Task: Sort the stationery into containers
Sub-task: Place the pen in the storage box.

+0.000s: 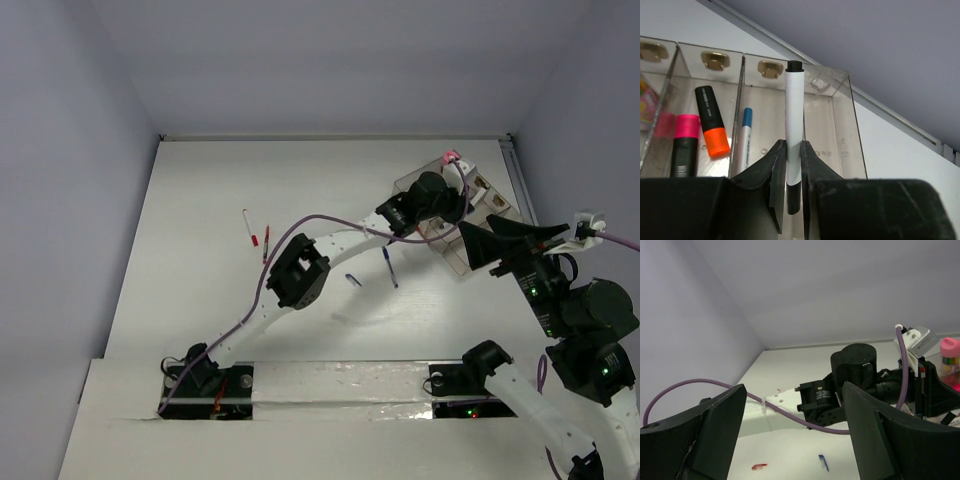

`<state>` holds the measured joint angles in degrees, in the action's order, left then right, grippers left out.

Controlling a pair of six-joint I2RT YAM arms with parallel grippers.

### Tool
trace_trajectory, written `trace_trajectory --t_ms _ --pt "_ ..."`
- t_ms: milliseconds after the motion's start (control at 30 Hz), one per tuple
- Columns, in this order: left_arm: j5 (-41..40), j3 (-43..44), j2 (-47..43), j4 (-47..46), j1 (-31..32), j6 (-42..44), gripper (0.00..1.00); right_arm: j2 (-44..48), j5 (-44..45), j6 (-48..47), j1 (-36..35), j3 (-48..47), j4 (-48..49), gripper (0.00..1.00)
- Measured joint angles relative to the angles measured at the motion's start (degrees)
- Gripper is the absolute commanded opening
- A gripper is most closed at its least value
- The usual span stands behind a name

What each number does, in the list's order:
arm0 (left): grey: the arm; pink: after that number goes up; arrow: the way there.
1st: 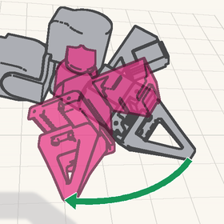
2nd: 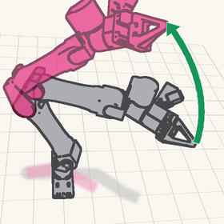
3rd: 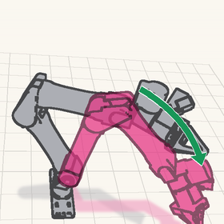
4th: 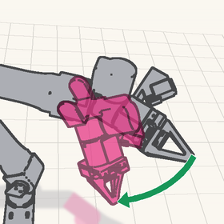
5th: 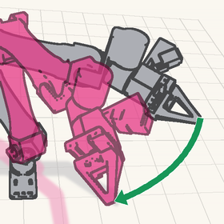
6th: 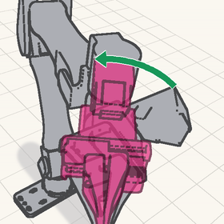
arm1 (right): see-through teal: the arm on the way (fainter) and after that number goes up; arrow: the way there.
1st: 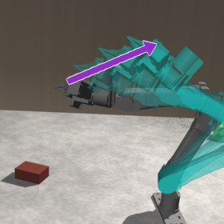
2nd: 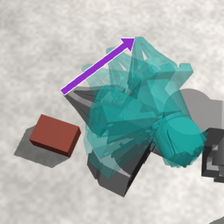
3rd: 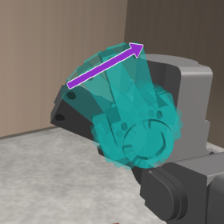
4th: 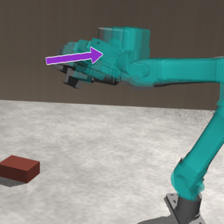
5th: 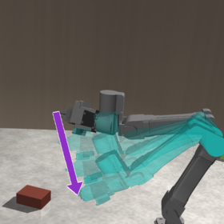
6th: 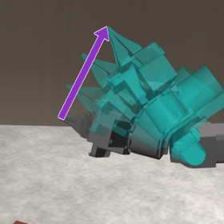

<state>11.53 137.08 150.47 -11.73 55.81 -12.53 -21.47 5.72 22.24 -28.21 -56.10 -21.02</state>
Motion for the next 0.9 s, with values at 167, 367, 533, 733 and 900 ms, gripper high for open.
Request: trace_trajectory --t_ms 167,367,533,733,900 --pt "-0.22 0.00 1.27 -0.17 0.24 0.00 0.04 0.02 -0.39 0.00 0.00 0.00 0.00 0.83" --pt "-1.38 0.00 1.62 -0.42 -0.17 0.00 0.05 0.02 -1.03 0.00 0.00 0.00 -0.02 0.83" --pt "-1.90 0.00 1.66 -0.61 -0.52 0.11 0.22 0.02 -1.22 0.00 0.00 0.00 -0.02 0.83" --pt "-2.19 0.00 1.73 -0.59 -0.52 0.68 0.45 0.02 -1.20 0.00 0.00 0.02 -0.02 0.83" --pt "-2.27 -0.31 1.70 -0.83 -0.52 1.20 0.59 -0.02 -1.18 0.00 0.00 0.02 -0.02 0.83"
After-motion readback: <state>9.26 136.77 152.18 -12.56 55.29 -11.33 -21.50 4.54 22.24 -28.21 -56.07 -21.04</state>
